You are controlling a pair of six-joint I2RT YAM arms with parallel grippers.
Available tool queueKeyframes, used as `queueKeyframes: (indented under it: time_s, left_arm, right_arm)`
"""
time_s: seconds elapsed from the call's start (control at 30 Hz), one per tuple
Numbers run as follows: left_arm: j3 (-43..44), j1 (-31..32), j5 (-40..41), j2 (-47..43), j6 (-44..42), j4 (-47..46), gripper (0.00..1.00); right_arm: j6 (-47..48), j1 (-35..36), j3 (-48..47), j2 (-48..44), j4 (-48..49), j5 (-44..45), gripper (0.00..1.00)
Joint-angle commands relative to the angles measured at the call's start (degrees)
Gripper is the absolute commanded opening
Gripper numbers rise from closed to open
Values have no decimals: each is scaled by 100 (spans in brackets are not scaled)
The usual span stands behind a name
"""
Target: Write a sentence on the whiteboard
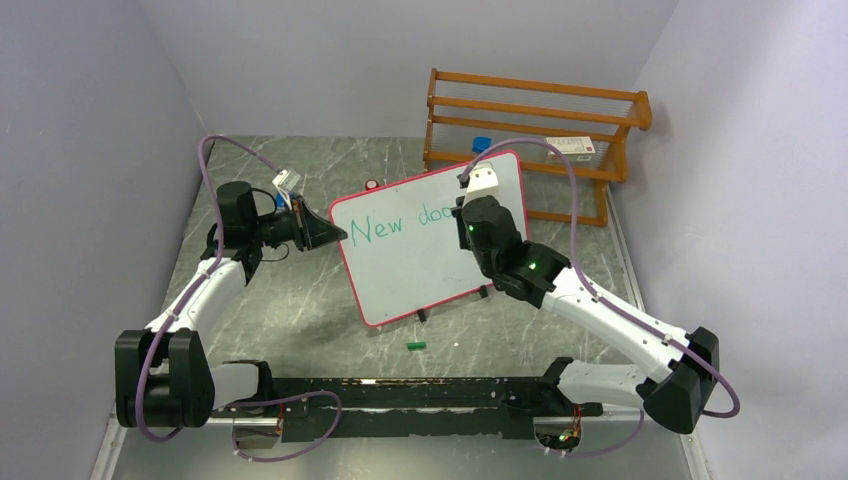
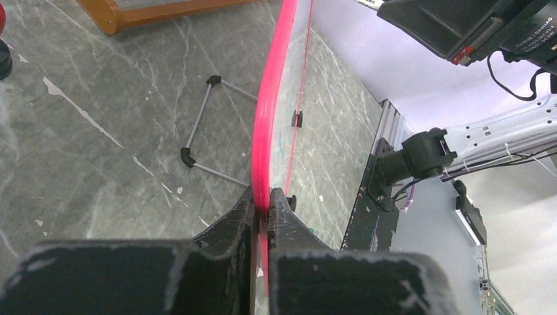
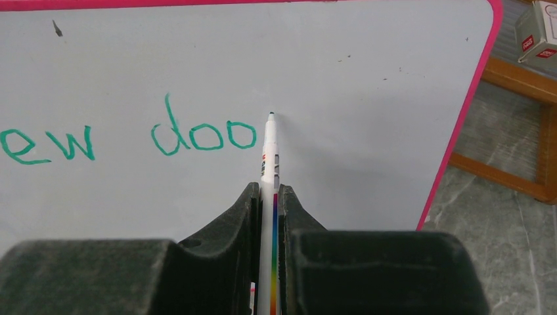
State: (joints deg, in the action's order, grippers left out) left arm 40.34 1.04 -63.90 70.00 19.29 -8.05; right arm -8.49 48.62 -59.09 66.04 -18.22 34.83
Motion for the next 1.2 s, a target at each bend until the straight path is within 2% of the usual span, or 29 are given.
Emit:
queueKeyframes:
  time_s: [0.0,1.17]
  left_arm:
    - [36,-86,204,31,-199,103,5]
    - [26,-86,156,76,-154,31,5]
  right_arm:
    - [68,-88,94,-109,129,-137,0]
    - [61,-282,143,128,246,-494,0]
